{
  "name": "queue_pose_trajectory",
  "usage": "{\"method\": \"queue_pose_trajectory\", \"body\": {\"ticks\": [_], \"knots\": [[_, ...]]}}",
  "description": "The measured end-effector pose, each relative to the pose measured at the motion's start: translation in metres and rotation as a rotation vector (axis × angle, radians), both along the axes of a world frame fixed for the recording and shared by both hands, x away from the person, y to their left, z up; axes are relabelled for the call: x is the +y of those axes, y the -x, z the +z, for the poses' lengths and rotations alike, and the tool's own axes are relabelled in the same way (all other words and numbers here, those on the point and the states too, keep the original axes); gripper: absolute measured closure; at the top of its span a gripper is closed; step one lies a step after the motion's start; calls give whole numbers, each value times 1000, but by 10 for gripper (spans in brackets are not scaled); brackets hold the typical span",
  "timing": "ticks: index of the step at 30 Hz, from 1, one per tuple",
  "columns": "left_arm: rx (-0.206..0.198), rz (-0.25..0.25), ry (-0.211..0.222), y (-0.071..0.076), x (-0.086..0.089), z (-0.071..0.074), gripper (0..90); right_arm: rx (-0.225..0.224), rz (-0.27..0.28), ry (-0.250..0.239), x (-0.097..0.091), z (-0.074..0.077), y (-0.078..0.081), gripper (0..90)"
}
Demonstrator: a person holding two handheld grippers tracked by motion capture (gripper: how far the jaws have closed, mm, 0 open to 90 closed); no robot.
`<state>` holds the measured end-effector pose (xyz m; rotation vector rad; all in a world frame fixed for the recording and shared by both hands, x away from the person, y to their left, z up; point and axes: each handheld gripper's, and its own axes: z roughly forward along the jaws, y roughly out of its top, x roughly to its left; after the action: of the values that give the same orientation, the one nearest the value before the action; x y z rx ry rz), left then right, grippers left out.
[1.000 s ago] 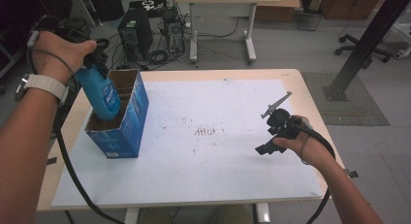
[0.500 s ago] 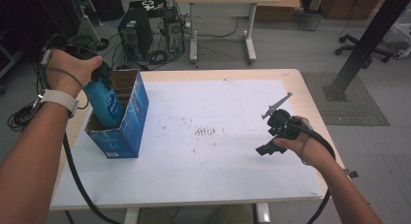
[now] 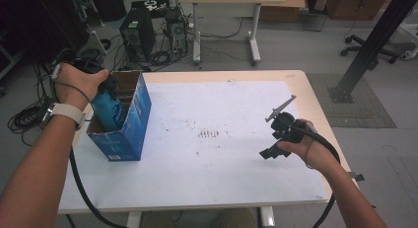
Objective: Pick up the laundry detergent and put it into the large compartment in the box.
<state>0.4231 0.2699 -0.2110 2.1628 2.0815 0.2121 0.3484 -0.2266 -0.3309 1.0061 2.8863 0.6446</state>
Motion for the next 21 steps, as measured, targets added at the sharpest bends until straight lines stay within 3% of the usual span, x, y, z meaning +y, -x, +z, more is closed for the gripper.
{"method": "queue_pose_trajectory", "body": {"ticks": [21], "knots": [[-3,-21,-9,-3,-3,-37,374,9,-6,1,0,-3,1,99]]}}
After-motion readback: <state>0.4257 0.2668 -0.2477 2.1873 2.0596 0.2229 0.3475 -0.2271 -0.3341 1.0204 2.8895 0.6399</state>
